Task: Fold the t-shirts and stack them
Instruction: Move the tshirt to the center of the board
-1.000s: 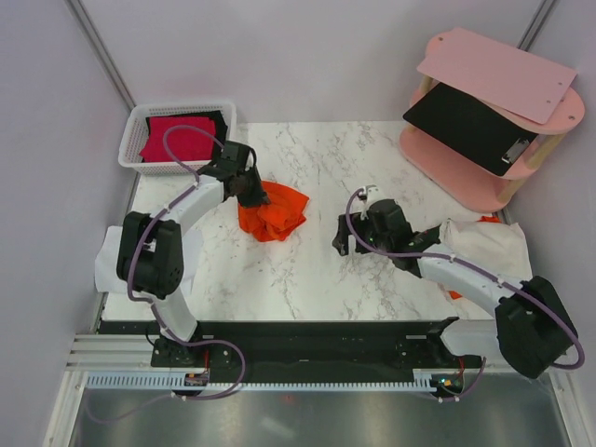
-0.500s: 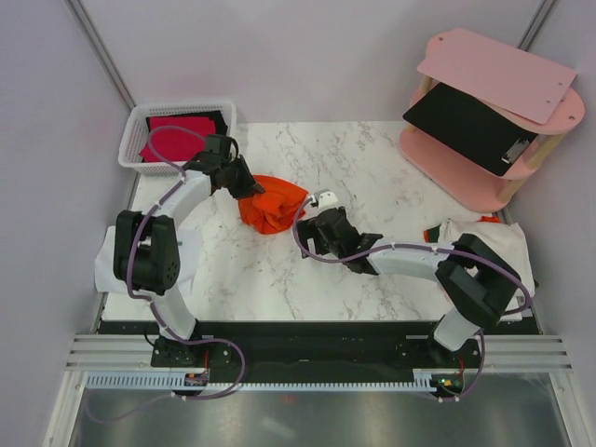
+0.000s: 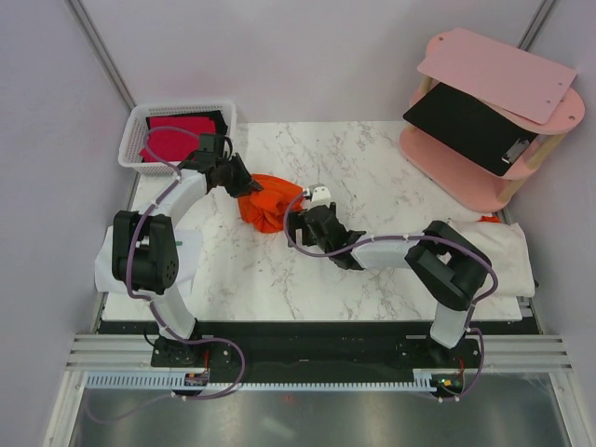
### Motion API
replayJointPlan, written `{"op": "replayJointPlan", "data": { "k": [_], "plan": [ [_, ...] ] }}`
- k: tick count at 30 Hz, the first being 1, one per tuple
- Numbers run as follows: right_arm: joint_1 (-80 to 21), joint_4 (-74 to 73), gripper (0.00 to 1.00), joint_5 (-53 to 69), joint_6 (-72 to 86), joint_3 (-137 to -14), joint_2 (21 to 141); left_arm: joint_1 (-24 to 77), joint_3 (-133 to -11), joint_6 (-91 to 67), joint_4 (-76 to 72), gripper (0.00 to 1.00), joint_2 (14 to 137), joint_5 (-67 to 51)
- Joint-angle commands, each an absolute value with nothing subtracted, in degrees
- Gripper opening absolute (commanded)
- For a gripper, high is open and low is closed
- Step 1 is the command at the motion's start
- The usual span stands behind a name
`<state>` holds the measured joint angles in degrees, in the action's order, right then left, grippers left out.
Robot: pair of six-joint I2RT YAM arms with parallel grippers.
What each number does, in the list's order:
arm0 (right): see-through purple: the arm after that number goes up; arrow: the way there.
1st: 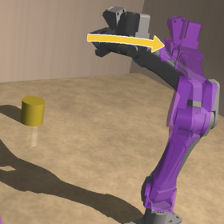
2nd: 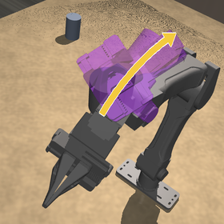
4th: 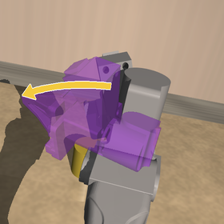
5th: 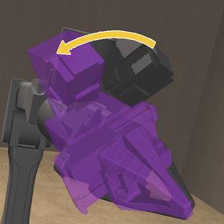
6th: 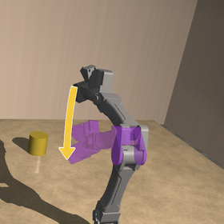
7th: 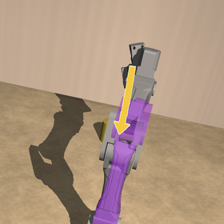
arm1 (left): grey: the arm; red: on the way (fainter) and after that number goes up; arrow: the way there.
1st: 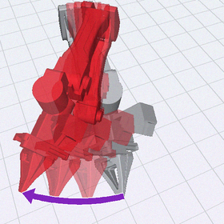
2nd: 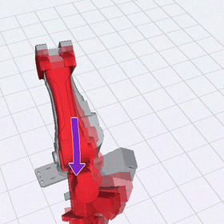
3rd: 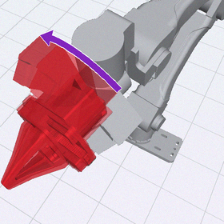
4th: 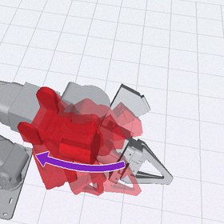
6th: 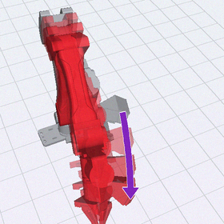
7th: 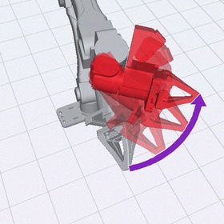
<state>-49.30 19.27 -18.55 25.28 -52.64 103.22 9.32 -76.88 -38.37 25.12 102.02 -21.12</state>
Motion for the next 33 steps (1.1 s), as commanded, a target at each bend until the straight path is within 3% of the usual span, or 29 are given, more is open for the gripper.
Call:
{"op": "replayJointPlan", "data": {
  "k": [1, 15, 18, 20, 21, 22, 25, 26, 27, 28, 31, 33],
  "plan": [
    [-49.48, 24.08, 0.98, -20.04, 27.69, -55.63, 105.64, 8.79, -78.93, -39.46, 22.85, 0.02, 100.46, -23.55],
    [-49.57, 23.99, 0.98, -26.01, 29.44, -64.42, 117.15, 8.35, -77.61, -38.94, 22.85, 0.02, 100.20, -23.64],
    [-49.48, 26.89, 0.91, -28.82, 30.67, -64.16, 118.21, 8.17, -76.99, -38.85, 22.76, 0.02, 99.76, -23.82],
    [-49.48, 28.64, 0.80, -29.36, 30.94, -64.51, 119.09, 7.91, -76.47, -38.59, 22.85, 0.02, 99.32, -23.82],
    [-49.48, 28.91, 0.69, -29.27, 30.76, -64.77, 119.44, 7.65, -75.94, -38.50, 22.76, 0.02, 99.14, -23.91],
    [-49.48, 28.92, 0.36, -28.83, 30.50, -65.65, 120.05, 7.39, -75.68, -38.41, 22.85, 0.02, 98.53, -23.91],
    [-49.48, 25.43, 0.00, -28.82, 30.06, -68.01, 120.41, 6.16, -74.62, -37.88, 23.38, 0.06, 96.87, -23.38],
    [-49.48, 24.53, 0.00, -29.09, 29.62, -68.29, 120.06, 5.72, -74.27, -37.71, 23.73, 0.08, 96.25, -23.20],
    [-49.48, 24.09, 0.00, -29.53, 29.01, -68.29, 119.45, 4.84, -73.57, -37.71, 23.82, 0.12, 95.63, -22.42],
    [-49.66, 23.91, 0.00, -29.71, 28.39, -67.25, 117.62, 4.31, -73.22, -37.53, 23.82, 0.26, 94.49, -22.06],
    [-49.57, 23.29, 0.00, -32.51, 25.32, -64.44, 111.83, 2.82, -72.51, -37.00, 23.99, 0.90, 92.99, -21.19],
    [-49.48, 22.77, 0.00, -34.96, 21.99, -63.29, 108.65, 2.11, -72.33, -36.74, 24.08, 0.96, 91.85, -21.09]
  ]
}}
